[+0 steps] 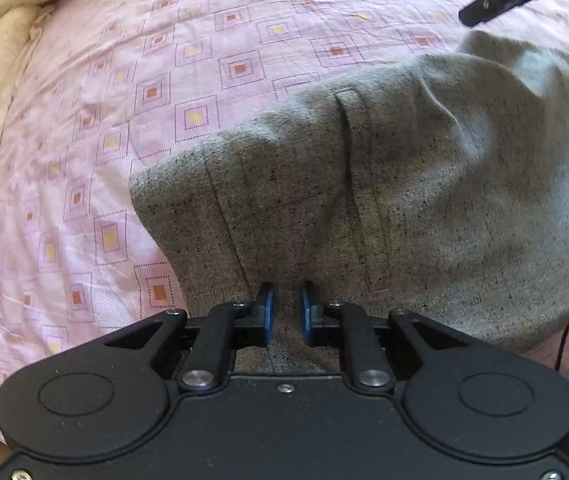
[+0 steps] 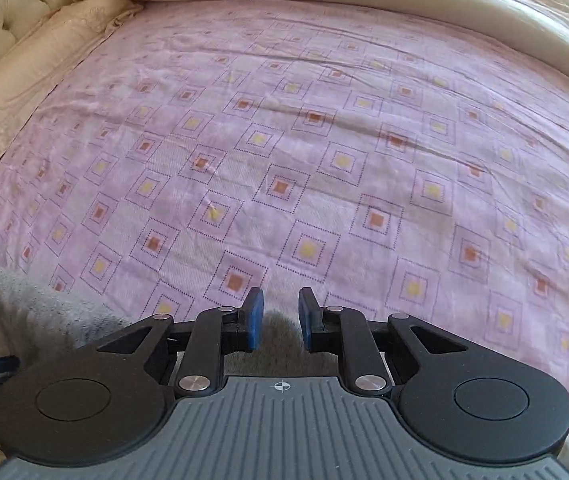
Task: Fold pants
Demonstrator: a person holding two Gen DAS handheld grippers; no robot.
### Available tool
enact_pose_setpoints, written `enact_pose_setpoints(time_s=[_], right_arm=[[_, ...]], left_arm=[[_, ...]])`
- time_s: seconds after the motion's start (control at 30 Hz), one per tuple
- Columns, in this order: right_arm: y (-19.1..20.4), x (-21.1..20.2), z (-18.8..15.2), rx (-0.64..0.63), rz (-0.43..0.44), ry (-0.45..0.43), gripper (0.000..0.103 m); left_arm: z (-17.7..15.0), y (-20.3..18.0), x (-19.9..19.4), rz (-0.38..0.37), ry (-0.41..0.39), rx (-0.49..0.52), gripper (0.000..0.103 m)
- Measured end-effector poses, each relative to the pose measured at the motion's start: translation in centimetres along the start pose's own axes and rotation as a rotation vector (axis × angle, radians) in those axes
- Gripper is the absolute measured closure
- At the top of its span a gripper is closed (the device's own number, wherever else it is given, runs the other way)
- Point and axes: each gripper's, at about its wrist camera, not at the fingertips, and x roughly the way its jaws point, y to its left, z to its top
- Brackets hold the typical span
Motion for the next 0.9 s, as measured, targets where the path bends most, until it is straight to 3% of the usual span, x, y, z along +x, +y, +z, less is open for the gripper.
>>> enact_pose_setpoints(time_s=[0.17,0.27,0.37,0.53,0.63,0.7,0.8,0.9], right_arm=[[0.3,2.1,-0.1,-0.110,0.053,0.168,0.083],[0.6,0.7,-1.8,-0.060,0.073,0.147,0.083],[1.5,-0.6,-4.2,-0.058,0.072,0.113,0.083],[2.5,-0.7,-6.6,-0.044,0.073,0.116,0.082],[2.4,-0.6,-6.9,0.003,0.065,0.097,0.082],[2.2,-0.6,-7.0,0.027,0.064,0.092,0.082],[2.1,-0.6,-7.0,0.030,0.067,0.090,0.082],[1.6,-0.7,-6.9,0.053,0.087,0.090,0.082]], left_arm=[[0.2,1.6,-0.1,-0.054,0.015,-0.065,0.080],[0.7,2.8,-1.4,-0.076,0.005,-0.076,0.080],[2.1,3.7,-3.9,-0.077,-0.071,-0.078,0.080],[8.0,5.2,-4.6,-0.057,-0.180,-0.136,0.077],[11.3,5.5,-2.2,-0.010,-0.156,-0.194,0.074],[12.1,5.6,-0.2,-0.021,-0.102,-0.205,0.074],[9.9,4.5,1.5,-0.049,0.014,-0.175,0.073],[6.0,3.4,0.1,-0.056,-0.031,-0.109,0.070]])
